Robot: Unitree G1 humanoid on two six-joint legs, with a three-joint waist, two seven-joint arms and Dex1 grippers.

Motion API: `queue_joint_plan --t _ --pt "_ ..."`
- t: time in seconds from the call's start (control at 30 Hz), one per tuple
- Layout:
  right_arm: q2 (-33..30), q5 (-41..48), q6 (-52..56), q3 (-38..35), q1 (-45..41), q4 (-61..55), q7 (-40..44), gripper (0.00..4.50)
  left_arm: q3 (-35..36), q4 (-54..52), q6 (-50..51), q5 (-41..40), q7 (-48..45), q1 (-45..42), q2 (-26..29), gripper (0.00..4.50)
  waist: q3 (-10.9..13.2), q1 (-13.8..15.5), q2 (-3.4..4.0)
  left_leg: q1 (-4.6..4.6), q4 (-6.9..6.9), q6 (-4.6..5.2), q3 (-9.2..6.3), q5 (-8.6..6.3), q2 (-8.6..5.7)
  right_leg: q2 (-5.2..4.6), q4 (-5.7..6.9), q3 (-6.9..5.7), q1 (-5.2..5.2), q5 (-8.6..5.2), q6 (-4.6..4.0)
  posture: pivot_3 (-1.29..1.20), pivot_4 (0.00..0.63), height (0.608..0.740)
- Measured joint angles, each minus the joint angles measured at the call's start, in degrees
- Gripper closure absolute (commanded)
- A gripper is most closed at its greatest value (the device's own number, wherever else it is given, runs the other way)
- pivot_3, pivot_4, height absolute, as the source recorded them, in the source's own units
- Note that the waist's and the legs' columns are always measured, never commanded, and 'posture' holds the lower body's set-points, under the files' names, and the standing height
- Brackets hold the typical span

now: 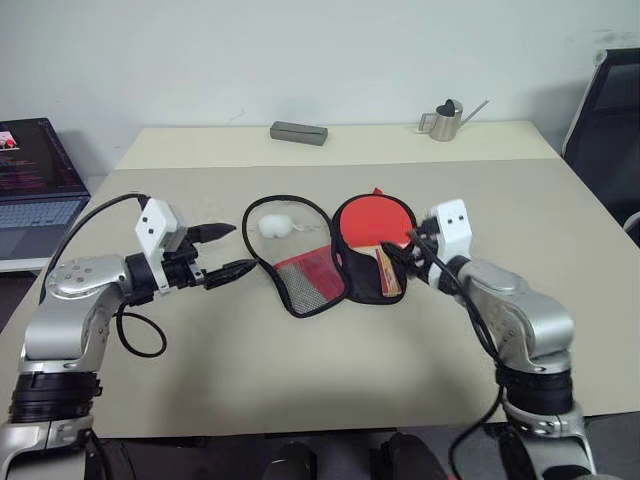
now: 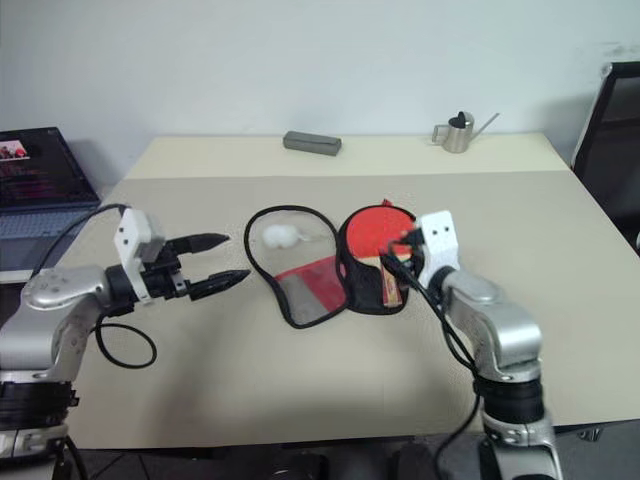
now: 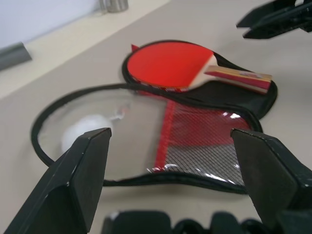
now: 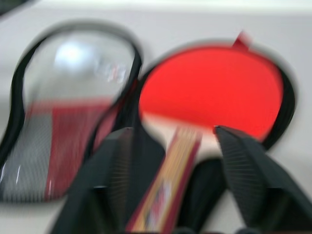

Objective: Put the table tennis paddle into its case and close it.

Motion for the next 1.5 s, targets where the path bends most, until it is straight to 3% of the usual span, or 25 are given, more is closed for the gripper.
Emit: queue_joint_plan --t 0.17,0.2,0.7,1.5 --pt "-6.9 -2.3 -10.3 2.4 2.8 1.5 5.9 4.40 0.1 -2.2 1.4 -0.9 -0.7 2.5 0.3 0.22 0.0 -0.1 0.00 0.06 -0.01 0.00 0.03 0.00 0.04 0.01 -0.01 0.01 0.04 -0.01 0.01 0.00 0.150 0.740" --pt "-7.4 -2.9 -11.9 2.9 2.8 2.2 6.3 4.46 0.1 -2.8 1.8 -1.2 -1.0 2.9 0.3 0.22 0.0 -0.1 -0.01 0.05 -0.01 0.00 0.02 0.00 0.04 0.01 -0.01 0.01 0.04 -0.01 0.01 0.00 0.150 0.740" --pt "-10.7 -8.4 -21.8 10.2 4.5 10.5 12.4 4.46 -0.9 -5.6 3.6 -1.8 -1.7 1.8 0.5 0.22 0.0 0.3 -0.02 0.05 0.02 -0.01 -0.02 0.00 0.02 -0.01 -0.05 -0.06 0.12 0.00 0.01 0.00 0.150 0.740" --pt "-10.7 -12.4 -25.7 12.3 4.5 13.2 15.7 4.46 -3.4 -10.4 5.7 -3.8 -8.9 0.0 3.6 0.22 0.0 0.3 -0.02 0.05 0.08 -0.01 -0.05 0.00 0.02 -0.01 -0.05 -0.11 0.18 0.00 0.01 0.00 0.150 0.740"
